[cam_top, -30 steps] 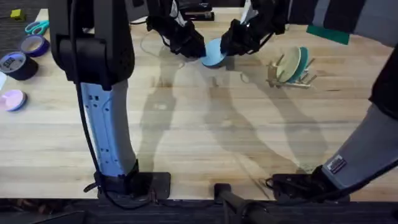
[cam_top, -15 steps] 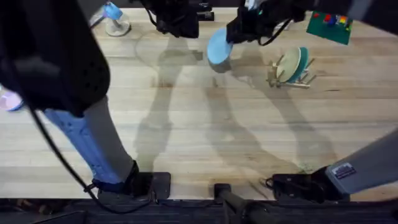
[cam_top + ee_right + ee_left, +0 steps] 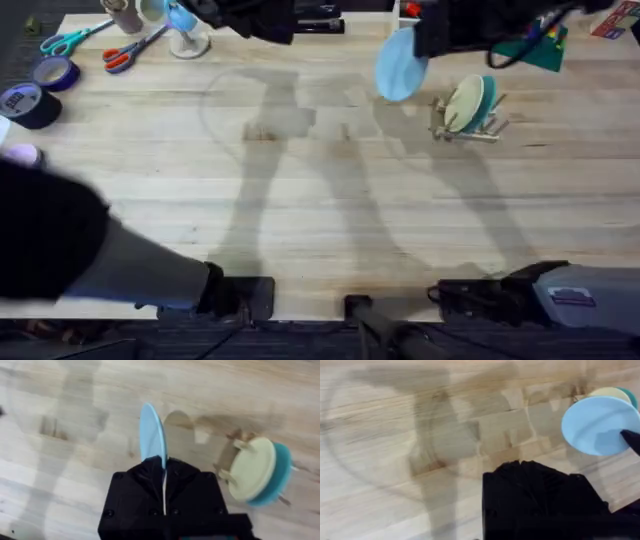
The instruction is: Pick up the plates from the table one by one and place each into a slot on the dish rack.
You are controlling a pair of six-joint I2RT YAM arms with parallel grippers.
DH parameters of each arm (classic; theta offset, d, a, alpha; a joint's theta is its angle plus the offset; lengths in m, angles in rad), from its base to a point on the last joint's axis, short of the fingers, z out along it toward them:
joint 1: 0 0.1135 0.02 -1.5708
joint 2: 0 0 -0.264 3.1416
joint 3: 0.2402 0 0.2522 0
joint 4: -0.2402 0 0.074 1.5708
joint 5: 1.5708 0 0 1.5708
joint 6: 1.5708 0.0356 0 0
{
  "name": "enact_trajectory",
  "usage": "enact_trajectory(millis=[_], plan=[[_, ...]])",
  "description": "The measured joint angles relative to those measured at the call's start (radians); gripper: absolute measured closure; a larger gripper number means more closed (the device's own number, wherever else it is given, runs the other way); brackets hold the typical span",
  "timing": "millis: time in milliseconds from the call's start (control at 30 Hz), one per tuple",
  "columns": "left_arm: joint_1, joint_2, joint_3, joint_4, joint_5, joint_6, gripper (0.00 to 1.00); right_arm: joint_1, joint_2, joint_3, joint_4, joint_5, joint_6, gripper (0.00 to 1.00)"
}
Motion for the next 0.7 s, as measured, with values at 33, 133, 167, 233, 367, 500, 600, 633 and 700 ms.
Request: enact_trajectory(millis=[33,133,167,233,367,500,600,633,700], plan=[[0.000,-0.026,0.000,-0.011,-0.004,0.006,0.960,0.000,-0.019,0.000,-0.020,0.011,0.000,0.973],[0.000,-0.107,0.000,-0.054,-0.024,0.020,0.961,0.000,-0.075,0.000,-0.074,0.043,-0.004,0.973],[0.000,-0.129,0.000,-0.067,-0.034,0.022,0.959,0.000,-0.094,0.000,-0.088,0.055,-0.005,0.973],[0.000,-0.179,0.000,-0.098,-0.060,0.027,0.960,0.000,-0.129,0.000,-0.118,0.083,-0.008,0.973],[0.000,-0.266,0.000,-0.152,-0.092,0.058,0.960,0.000,-0.193,0.000,-0.159,0.148,-0.009,0.973],[0.000,-0.329,0.000,-0.192,-0.109,0.089,0.960,0.000,-0.255,0.000,-0.200,0.222,-0.012,0.973],[0.000,-0.366,0.000,-0.220,-0.112,0.102,0.960,0.000,-0.300,0.000,-0.237,0.274,-0.014,0.973],[0.000,-0.376,0.000,-0.225,-0.113,0.105,0.960,0.000,-0.312,0.000,-0.248,0.290,-0.015,0.973],[0.000,-0.398,0.000,-0.238,-0.120,0.108,0.960,0.000,-0.335,0.000,-0.271,0.324,-0.015,0.973]])
